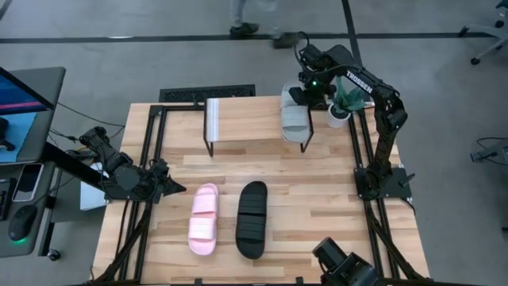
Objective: Pick and place slides into the shelf
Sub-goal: Put the gray pair of slides on the shelf
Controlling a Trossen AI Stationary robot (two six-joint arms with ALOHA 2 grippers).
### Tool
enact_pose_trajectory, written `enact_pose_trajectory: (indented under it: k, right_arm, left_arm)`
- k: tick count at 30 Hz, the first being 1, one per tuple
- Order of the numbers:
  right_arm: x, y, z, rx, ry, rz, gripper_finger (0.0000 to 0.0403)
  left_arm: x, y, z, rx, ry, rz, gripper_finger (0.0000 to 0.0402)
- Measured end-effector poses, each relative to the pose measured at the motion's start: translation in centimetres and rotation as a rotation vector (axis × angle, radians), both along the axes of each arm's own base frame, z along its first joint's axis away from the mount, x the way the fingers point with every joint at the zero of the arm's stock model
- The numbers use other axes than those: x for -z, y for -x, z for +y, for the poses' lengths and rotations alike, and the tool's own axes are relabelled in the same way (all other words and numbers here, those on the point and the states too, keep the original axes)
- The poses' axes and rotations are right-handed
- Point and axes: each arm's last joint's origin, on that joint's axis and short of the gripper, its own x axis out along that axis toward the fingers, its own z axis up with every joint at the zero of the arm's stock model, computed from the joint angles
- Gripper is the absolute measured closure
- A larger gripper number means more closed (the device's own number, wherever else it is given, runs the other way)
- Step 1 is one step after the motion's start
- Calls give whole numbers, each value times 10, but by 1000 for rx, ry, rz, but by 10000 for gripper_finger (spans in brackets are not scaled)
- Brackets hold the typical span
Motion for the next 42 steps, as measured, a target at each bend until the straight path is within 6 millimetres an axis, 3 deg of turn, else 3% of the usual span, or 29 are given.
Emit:
enact_pose_trajectory:
  k: [16,21,31,42]
  right_arm:
    - [0,2,1,-4,-15,10,170]
    - [-5,5,2,-1,-20,18,171]
    - [-37,9,0,12,52,-40,190]
    - [-41,13,-3,27,60,-49,206]
  left_arm:
    - [0,0,0,0,-1,0,401]
    - [0,0,0,0,-4,3,402]
    - [1,0,0,0,-6,5,401]
    - [1,0,0,1,-7,5,401]
